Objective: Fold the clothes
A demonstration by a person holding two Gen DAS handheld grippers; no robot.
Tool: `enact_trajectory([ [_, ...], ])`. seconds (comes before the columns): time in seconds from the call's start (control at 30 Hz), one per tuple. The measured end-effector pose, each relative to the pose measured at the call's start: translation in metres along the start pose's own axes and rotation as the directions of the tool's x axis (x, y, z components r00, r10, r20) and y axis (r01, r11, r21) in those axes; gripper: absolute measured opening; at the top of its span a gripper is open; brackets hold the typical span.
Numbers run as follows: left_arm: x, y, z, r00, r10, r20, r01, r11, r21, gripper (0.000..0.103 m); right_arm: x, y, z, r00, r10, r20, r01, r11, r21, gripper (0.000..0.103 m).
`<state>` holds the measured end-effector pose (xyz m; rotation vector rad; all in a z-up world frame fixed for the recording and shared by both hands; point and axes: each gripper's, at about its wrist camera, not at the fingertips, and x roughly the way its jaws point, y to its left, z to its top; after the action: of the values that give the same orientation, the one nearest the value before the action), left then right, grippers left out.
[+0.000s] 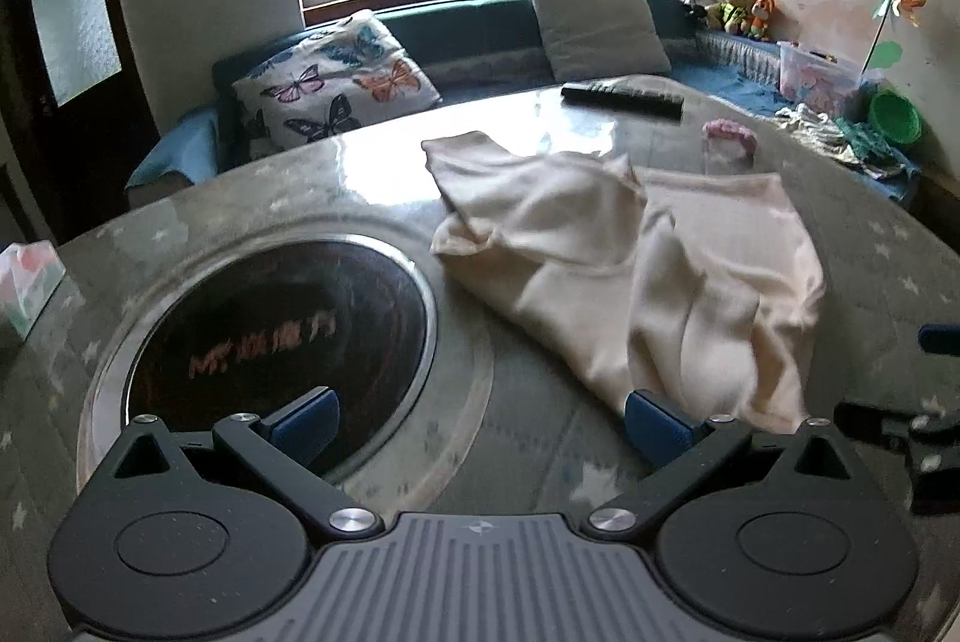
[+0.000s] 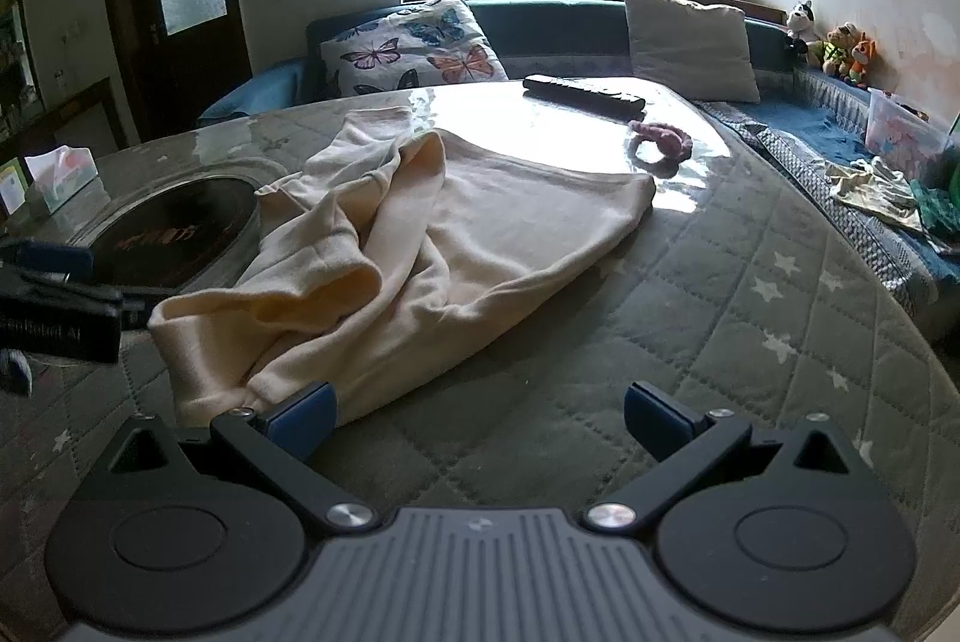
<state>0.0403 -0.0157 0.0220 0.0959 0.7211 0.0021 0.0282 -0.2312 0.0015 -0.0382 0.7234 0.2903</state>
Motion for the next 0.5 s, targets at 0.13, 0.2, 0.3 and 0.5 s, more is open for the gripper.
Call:
enact_trajectory([
  [0.13,0.005,-0.004,0.016,1.000,-0.024,0.019,0.024,1.000,0.016,0.102,0.004,-0.003,0.005,1.000,-0.003,0.003,0.003,1.000,-0.005,0.103],
  [0.2,0.009,-0.008,0.025,0.998,-0.048,0.026,0.048,0.998,0.030,0.100,0.006,-0.004,0.007,1.000,-0.004,0.005,0.004,1.000,-0.009,0.103],
  [0.3,0.017,-0.017,0.038,0.995,-0.088,0.035,0.086,0.995,0.055,0.097,0.009,-0.008,0.012,1.000,0.000,0.010,0.000,1.000,0.001,0.102],
  [0.5,0.046,-0.033,0.059,0.984,-0.176,0.000,0.175,0.983,0.061,0.089,0.022,-0.018,0.028,1.000,0.011,0.011,-0.011,1.000,0.026,0.095],
])
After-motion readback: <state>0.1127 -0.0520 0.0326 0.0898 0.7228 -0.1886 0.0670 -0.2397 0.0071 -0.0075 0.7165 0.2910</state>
